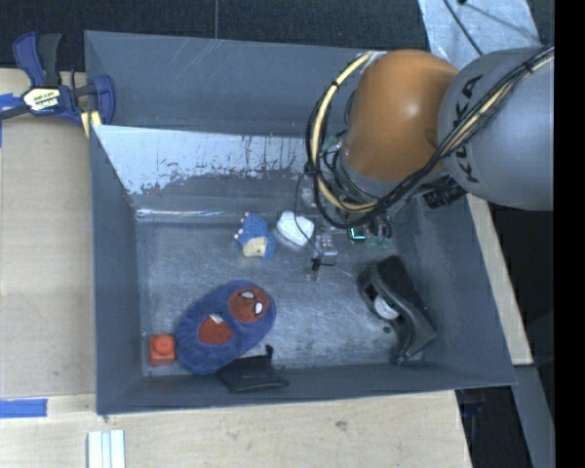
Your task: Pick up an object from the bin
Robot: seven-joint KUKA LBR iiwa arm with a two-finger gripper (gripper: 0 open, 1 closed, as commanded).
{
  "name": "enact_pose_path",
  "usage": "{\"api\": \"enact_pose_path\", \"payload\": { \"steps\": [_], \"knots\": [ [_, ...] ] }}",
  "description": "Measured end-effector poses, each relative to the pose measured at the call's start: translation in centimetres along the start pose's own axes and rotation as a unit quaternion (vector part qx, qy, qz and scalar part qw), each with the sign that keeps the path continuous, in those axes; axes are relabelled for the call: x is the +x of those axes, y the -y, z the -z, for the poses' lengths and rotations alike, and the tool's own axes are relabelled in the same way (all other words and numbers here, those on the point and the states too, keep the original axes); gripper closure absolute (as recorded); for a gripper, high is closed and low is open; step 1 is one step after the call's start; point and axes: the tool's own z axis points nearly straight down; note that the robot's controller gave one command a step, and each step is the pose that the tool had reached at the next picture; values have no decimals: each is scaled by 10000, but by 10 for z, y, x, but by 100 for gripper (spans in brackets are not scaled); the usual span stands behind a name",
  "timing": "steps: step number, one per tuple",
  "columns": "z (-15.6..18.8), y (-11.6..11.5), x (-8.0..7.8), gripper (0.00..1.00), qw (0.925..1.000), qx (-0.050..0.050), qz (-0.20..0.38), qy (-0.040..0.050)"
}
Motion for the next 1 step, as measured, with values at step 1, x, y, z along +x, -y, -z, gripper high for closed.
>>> {"api": "enact_pose_path", "payload": {
  "steps": [1],
  "knots": [
    [-101, 11, -40, 0, 9991, -1, 429, 39]
  ]
}}
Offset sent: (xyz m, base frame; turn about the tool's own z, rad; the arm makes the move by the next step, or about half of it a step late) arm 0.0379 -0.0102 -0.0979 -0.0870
